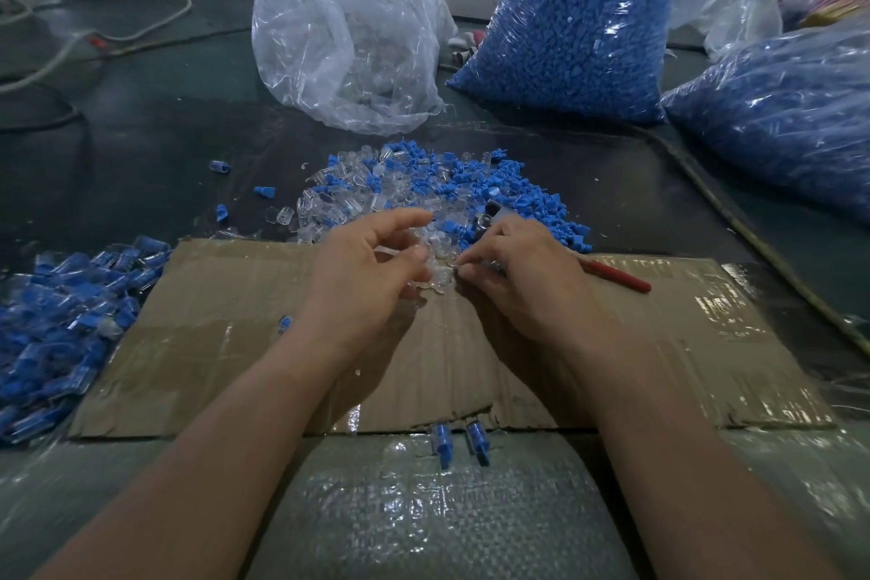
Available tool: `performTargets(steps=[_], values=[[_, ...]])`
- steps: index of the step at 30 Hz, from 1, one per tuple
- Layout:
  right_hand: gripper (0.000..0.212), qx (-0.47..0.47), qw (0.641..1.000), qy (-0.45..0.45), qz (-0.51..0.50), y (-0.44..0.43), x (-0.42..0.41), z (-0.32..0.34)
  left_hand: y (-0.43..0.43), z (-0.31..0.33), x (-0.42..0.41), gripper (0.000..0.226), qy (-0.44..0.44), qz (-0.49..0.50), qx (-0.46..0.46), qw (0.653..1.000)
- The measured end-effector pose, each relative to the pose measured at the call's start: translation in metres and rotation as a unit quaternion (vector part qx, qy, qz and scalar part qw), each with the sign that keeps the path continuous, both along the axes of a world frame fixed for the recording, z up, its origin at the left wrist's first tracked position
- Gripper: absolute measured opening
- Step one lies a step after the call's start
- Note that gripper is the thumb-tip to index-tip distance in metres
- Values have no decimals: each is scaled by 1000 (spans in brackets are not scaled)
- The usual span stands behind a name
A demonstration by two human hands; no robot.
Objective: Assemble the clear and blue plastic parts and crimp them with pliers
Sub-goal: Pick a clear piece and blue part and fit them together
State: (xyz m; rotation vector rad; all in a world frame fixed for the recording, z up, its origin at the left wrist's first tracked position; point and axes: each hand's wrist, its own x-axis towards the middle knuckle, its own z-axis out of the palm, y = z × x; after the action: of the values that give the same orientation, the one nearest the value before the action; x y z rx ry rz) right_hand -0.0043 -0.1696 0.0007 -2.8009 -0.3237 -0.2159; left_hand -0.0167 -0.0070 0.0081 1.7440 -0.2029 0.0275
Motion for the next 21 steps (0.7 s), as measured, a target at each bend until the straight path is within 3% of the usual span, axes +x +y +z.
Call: performTargets(steps=[7,9,13,21], values=[[14,195,978,-70,-19,4,-9,9,0,0,0,26,8,-8,-4,1000],[10,294,954,-54,-20,7,-12,11,1,-2,0,27,-6,-4,26,1000],[25,456,890,17,-6,13,-15,15,2,-3,3,26,-10,19,40,999],[26,405,914,6,24,18,-17,16,0,-2,2,30,-24,16,41,999]])
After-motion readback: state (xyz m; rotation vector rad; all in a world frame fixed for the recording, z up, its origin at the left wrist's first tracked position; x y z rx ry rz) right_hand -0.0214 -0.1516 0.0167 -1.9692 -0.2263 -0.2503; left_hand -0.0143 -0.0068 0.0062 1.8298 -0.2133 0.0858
